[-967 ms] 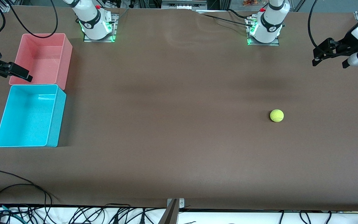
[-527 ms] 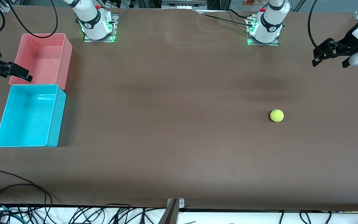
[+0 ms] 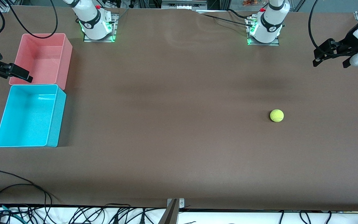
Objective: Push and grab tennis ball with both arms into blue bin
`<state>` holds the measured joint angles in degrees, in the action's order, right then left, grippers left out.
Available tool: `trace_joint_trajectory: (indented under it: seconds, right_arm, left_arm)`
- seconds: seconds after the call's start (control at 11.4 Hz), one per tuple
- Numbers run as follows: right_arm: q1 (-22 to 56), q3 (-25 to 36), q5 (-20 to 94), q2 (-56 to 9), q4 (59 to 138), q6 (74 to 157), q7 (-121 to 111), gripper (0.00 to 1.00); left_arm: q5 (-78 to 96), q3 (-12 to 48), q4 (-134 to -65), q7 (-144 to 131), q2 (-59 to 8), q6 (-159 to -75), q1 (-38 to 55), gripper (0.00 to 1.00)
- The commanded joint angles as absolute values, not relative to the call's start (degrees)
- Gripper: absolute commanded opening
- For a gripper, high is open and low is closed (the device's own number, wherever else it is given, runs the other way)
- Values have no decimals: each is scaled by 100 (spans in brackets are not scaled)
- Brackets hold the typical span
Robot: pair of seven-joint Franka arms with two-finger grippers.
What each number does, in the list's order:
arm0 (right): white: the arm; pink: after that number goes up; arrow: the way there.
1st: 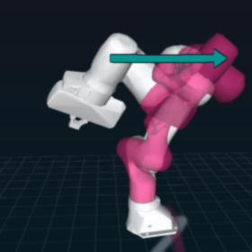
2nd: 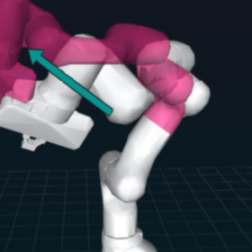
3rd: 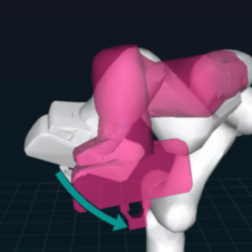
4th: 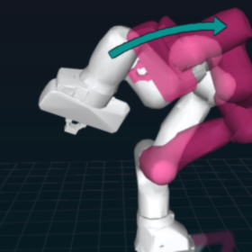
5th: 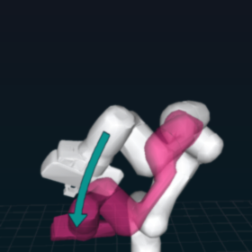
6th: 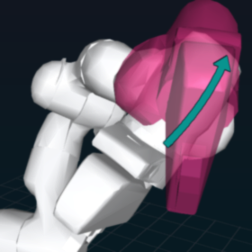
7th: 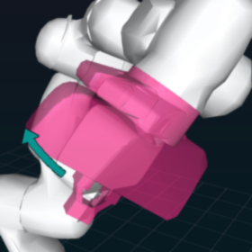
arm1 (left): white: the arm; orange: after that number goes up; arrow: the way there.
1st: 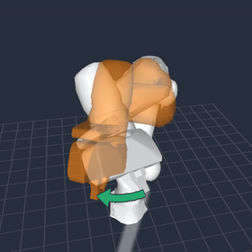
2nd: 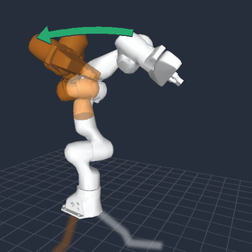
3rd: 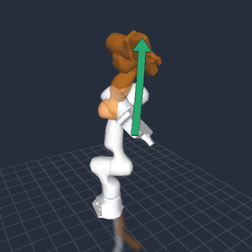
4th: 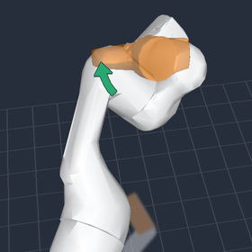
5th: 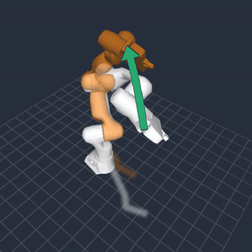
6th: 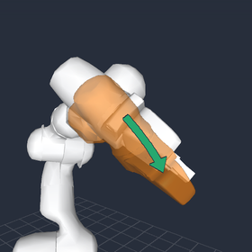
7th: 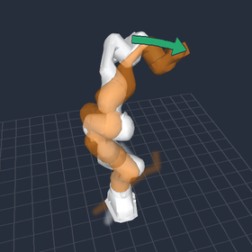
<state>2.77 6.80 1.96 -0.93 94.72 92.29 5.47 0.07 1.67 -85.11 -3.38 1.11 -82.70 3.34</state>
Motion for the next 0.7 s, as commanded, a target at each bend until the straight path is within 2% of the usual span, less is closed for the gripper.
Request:
trace_joint_trajectory:
  seconds: [0.0,0.62]
  right_arm:
    - [255,659,202,-132,9352,9141,466,100]
    - [272,659,193,-132,9352,9141,483,100]
  left_arm:
    - [79,202,-8420,-378,35,-8139,281,100]
    - [70,150,-8429,-378,26,-7849,132,100]
